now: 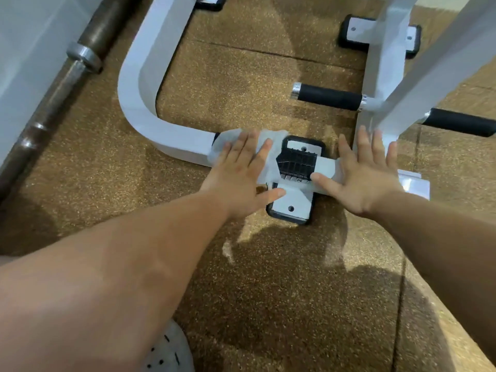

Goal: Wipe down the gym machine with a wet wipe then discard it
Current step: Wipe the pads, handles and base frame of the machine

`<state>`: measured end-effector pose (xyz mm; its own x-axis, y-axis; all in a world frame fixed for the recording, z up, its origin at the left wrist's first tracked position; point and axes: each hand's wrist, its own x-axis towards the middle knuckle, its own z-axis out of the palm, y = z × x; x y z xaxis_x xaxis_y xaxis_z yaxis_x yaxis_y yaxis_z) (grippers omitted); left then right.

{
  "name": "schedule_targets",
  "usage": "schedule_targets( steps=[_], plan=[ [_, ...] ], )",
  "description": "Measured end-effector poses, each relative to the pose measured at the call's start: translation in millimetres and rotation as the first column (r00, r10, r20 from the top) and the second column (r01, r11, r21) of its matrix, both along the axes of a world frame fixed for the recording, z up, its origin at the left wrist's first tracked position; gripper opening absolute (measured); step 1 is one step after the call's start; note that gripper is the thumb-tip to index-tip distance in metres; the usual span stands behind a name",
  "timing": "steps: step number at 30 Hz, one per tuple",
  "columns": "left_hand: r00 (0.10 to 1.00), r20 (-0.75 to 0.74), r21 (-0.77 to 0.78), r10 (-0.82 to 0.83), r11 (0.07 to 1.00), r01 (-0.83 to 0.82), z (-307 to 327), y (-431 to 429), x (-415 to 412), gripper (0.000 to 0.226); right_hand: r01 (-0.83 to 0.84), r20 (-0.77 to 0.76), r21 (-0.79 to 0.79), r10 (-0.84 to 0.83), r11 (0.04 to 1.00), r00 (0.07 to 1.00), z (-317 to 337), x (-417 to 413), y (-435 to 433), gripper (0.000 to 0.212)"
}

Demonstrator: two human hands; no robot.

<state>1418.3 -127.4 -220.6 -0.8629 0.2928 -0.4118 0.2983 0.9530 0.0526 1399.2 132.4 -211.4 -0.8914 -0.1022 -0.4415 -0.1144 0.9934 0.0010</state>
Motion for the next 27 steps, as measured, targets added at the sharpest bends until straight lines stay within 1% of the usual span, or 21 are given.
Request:
schedule_targets(
  steps=[2, 3, 5, 7, 9, 11, 13, 14, 15, 18, 19, 20, 22, 24, 27],
  plan=[
    [0.995, -0.001, 0.014, 0.098, 0.995, -0.098, 2, -32, -5, 0.104, -0.05, -0.097, -0.008, 0.049, 0.999, 0.994, 1, 1, -35, 0.106],
    [0.991, -0.003, 0.01, 0.132, 0.991, -0.132, 4, -49, -8, 0.106, -0.097, -0.113, -0.026, 0.093, 0.995, 0.989, 2, 0, -55, 0.101],
    [0.991, 0.018, -0.029, 0.136, 0.99, -0.135, 9, -83, -19, 0.11, -0.17, -0.067, -0.08, 0.165, 0.982, 0.984, 5, -2, -91, 0.093],
    [0.994, 0.075, -0.108, 0.083, 0.991, -0.075, 18, -112, -34, 0.112, -0.179, 0.048, -0.109, 0.185, 0.978, 0.982, 6, -5, -118, 0.091],
    [0.993, 0.118, -0.174, -0.027, 0.984, 0.047, 23, -133, -47, 0.117, -0.144, 0.146, -0.074, 0.154, 0.987, 0.977, 7, -8, -134, 0.098],
    [0.983, 0.129, -0.195, -0.134, 0.968, 0.157, 21, -143, -46, 0.121, -0.092, 0.216, -0.021, 0.095, 0.996, 0.972, 10, -13, -144, 0.106],
    [0.972, 0.103, -0.191, -0.213, 0.954, 0.229, 13, -149, -36, 0.118, -0.04, 0.27, -0.003, 0.039, 0.999, 0.962, 16, -17, -151, 0.11],
    [0.973, 0.076, -0.182, -0.22, 0.956, 0.231, 9, -154, -33, 0.116, -0.024, 0.28, -0.002, 0.023, 1.0, 0.96, 17, -19, -154, 0.111],
    [0.981, 0.05, -0.155, -0.185, 0.969, 0.191, 4, -159, -33, 0.113, -0.018, 0.285, -0.001, 0.017, 1.0, 0.958, 18, -20, -155, 0.112],
    [0.998, -0.021, -0.058, 0.051, 0.997, -0.052, -1, -172, -39, 0.113, -0.016, 0.266, 0.015, 0.012, 1.0, 0.964, 16, -17, -156, 0.114],
    [0.996, -0.035, -0.052, 0.081, 0.995, -0.083, -2, -173, -41, 0.115, -0.013, 0.238, 0.018, 0.009, 1.0, 0.971, 16, -18, -157, 0.114],
    [0.996, -0.038, -0.052, 0.076, 0.996, -0.078, -2, -171, -40, 0.118, -0.019, 0.199, 0.01, 0.017, 1.0, 0.98, 15, -19, -162, 0.114],
    [1.0, -0.013, -0.034, -0.008, 0.999, 0.007, -2, -160, -34, 0.119, -0.068, 0.132, -0.031, 0.072, 0.997, 0.989, 12, -25, -180, 0.115],
    [0.994, 0.003, 0.013, -0.11, 0.994, 0.11, -4, -148, -27, 0.12, -0.081, 0.127, -0.058, 0.088, 0.995, 0.988, 9, -30, -200, 0.124],
    [0.98, -0.059, 0.078, -0.188, 0.978, 0.192, -12, -154, -30, 0.114, -0.026, 0.166, -0.046, 0.034, 0.999, 0.986, 6, -35, -210, 0.137]
  ],
)
